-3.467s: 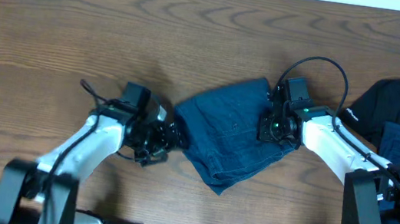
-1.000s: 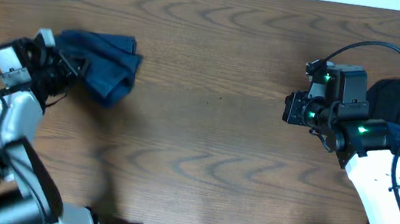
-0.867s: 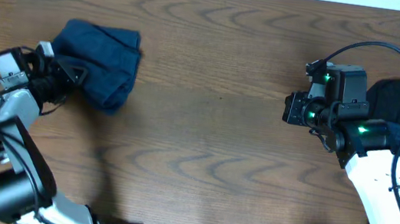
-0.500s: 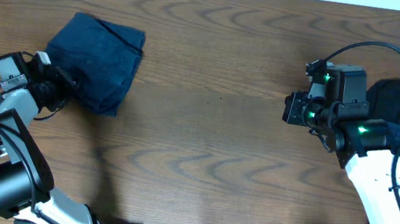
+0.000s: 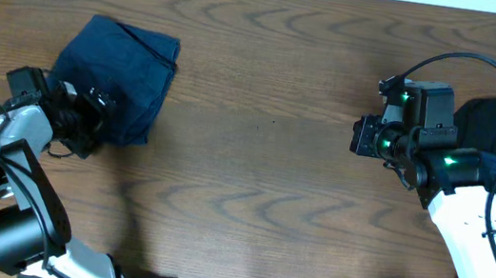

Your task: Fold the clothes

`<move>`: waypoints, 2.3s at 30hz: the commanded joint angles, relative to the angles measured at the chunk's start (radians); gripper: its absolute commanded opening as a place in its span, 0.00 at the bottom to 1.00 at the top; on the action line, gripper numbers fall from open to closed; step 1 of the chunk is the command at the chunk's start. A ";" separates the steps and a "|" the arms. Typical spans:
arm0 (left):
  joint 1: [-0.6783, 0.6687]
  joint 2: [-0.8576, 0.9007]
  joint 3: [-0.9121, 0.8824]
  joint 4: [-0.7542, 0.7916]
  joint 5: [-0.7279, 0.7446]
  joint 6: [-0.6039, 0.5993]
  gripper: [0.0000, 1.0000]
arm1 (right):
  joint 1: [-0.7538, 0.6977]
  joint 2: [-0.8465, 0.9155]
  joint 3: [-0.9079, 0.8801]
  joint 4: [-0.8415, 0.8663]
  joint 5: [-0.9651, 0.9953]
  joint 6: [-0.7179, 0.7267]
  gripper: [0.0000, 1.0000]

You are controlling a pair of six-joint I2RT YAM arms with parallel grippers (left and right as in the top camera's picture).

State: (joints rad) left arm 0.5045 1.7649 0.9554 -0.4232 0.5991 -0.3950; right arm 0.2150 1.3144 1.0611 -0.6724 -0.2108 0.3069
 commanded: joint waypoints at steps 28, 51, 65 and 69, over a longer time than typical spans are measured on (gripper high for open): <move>-0.287 0.076 0.067 0.088 -0.391 0.734 0.06 | -0.005 0.001 0.005 0.037 0.041 0.037 0.05; -0.286 -0.019 0.158 0.046 -0.419 0.505 0.27 | -0.005 0.000 0.005 0.042 0.043 0.021 0.06; -0.288 -0.850 0.333 -0.603 -0.364 0.509 0.64 | -0.005 -0.295 0.200 0.013 -0.060 -0.113 0.21; -0.288 -1.027 0.332 -0.695 -0.364 0.509 0.83 | -0.005 -0.455 0.201 -0.079 -0.056 -0.114 0.40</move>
State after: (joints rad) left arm 0.2176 0.8146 1.2984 -1.0790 0.2314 0.1104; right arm 0.2150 0.9524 1.2552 -0.7025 -0.2485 0.2104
